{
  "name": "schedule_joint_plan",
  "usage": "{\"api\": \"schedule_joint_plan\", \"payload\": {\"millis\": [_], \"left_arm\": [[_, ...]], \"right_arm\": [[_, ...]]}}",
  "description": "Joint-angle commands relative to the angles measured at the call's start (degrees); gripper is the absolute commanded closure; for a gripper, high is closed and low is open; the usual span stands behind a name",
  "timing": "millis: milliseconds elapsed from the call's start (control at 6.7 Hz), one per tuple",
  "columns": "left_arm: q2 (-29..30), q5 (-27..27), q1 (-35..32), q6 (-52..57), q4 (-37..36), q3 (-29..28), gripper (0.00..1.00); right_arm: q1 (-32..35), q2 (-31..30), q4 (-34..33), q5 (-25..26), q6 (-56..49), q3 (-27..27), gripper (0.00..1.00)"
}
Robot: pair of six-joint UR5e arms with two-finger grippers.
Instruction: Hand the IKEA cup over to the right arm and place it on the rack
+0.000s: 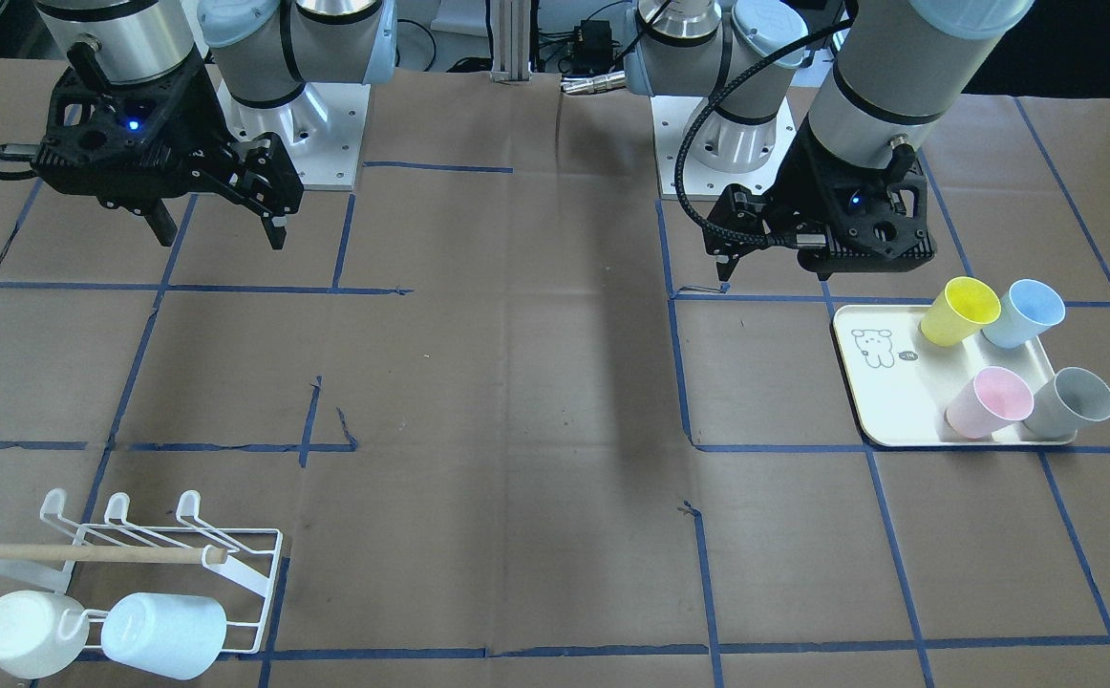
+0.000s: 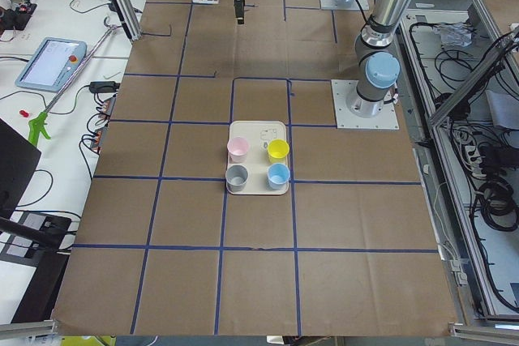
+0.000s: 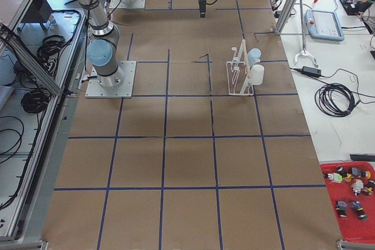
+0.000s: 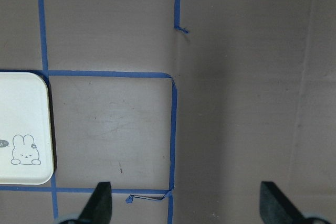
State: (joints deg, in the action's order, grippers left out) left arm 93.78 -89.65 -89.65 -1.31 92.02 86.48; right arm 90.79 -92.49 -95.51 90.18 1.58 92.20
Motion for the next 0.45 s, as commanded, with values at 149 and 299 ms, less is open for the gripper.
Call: {"api": "schedule_joint_plan", "payload": {"millis": [149,299], "left_arm": [[0.00,0.00,0.00,-0.10,0.00,0.00,0.01],[0.00,0.00,0.00,-0.10,0.00,0.00,0.01]], "right_arm": [[0.00,-0.06,-0.29,-0.01,0.00,0.00,0.00],[0.00,-0.06,-0.29,-0.01,0.00,0.00,0.00]]}}
